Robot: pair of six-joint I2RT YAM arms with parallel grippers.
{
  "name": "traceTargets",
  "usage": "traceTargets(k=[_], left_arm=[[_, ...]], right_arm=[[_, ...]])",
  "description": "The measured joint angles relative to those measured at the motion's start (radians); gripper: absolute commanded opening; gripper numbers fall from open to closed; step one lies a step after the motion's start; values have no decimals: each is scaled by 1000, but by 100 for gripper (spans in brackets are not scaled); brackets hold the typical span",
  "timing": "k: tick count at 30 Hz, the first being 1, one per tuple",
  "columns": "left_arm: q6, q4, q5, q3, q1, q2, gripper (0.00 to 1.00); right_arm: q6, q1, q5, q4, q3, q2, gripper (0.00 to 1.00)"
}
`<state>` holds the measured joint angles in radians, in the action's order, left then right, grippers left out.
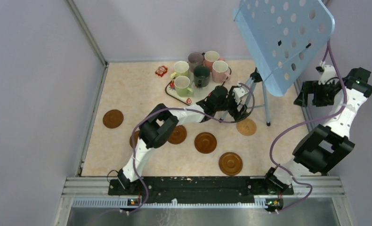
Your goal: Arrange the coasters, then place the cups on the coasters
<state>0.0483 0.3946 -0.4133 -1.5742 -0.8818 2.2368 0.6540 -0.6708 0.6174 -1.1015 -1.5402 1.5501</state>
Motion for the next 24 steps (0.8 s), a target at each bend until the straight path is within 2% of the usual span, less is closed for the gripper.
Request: traceTargets(k=[11,18,24], left_arm=[[-26,-40,104,-369,-1,263,99],[-55,-78,168,-629,-2,420,99],[-50,-84,175,-697,-1,461,99]], right_arm=[[70,-72,-4,-62,-13,24,98],[105,-94,-2,-72,10,21,98],[109,-93,-1,-72,101,11,98]])
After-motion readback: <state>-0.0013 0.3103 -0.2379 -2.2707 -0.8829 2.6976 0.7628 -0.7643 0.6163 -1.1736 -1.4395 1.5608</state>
